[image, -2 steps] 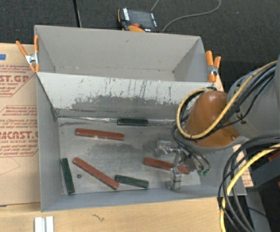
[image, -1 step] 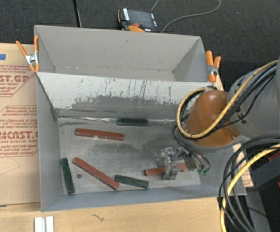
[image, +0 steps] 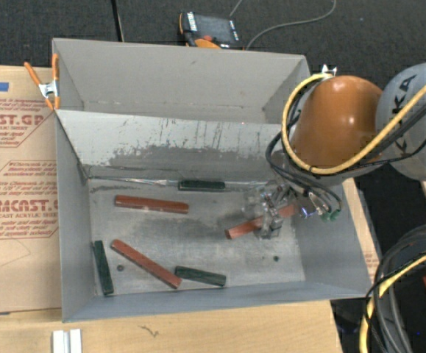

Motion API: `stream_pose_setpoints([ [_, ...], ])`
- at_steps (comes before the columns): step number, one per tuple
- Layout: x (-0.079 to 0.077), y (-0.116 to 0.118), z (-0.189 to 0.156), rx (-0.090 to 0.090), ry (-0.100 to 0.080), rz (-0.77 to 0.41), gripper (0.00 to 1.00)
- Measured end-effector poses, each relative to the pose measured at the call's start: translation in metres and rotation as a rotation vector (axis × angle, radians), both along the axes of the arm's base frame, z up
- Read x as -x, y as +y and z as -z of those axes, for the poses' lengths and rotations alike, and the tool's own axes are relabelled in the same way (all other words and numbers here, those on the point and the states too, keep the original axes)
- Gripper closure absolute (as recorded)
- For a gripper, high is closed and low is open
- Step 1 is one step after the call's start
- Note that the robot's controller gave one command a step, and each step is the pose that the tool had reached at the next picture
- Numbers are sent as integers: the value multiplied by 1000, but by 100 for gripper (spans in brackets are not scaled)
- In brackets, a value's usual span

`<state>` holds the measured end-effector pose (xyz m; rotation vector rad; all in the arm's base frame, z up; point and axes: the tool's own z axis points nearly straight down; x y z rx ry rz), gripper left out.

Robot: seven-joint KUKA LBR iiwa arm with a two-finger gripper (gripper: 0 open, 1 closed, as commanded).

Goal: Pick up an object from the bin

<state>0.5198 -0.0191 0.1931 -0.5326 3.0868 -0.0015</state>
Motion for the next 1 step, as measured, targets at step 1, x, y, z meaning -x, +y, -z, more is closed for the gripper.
stream_pose_setpoints([
  [1, -7, 6, -137, 1, -3, -25, 100],
])
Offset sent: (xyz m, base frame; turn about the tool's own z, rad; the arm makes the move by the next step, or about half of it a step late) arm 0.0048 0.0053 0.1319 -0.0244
